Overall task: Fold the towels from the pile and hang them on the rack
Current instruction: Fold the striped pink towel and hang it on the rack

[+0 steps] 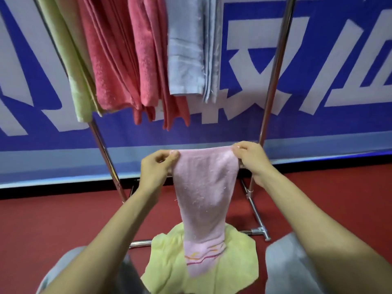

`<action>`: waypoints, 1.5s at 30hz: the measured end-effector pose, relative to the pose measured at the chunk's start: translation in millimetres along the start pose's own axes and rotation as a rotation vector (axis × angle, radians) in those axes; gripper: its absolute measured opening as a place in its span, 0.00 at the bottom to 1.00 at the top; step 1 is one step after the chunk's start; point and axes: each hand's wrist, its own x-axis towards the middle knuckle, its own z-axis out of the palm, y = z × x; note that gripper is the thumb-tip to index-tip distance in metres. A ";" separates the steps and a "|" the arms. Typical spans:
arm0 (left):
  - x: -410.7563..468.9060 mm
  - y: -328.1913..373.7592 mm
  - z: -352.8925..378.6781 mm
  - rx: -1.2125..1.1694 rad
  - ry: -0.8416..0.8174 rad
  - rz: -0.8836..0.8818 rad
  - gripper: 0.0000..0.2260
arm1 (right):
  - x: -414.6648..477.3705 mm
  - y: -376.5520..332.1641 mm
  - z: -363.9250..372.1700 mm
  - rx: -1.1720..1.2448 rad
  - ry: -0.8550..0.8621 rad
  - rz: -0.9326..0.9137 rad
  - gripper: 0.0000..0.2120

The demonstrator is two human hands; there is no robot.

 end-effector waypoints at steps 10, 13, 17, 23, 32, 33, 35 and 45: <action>0.9 3.3 -3.6 -0.299 0.004 -0.291 0.07 | -11.1 -12.1 11.5 0.492 -0.216 0.212 0.06; -4.3 0.3 -6.3 -0.403 0.035 -0.385 0.06 | -18.7 -11.3 22.1 0.544 -0.235 0.222 0.06; -16.6 -9.0 -7.5 -0.504 0.105 -0.426 0.04 | -25.5 -7.4 34.8 0.629 -0.225 0.261 0.09; -25.4 -12.6 7.7 -0.512 0.035 -0.382 0.04 | -28.1 -3.3 46.6 0.495 -0.197 0.170 0.10; -34.2 -16.0 25.9 -0.461 0.014 -0.320 0.10 | -46.9 2.6 68.9 0.261 -0.245 0.057 0.11; -36.2 -15.6 26.7 -0.445 0.025 -0.307 0.09 | -48.5 1.9 69.6 0.251 -0.233 0.040 0.12; -39.4 -14.9 26.6 -0.398 0.032 -0.271 0.06 | -50.2 1.6 69.8 0.220 -0.217 0.009 0.12; -40.0 -8.1 21.1 -0.345 -0.061 -0.218 0.10 | -51.7 -0.5 60.8 0.048 -0.212 -0.143 0.10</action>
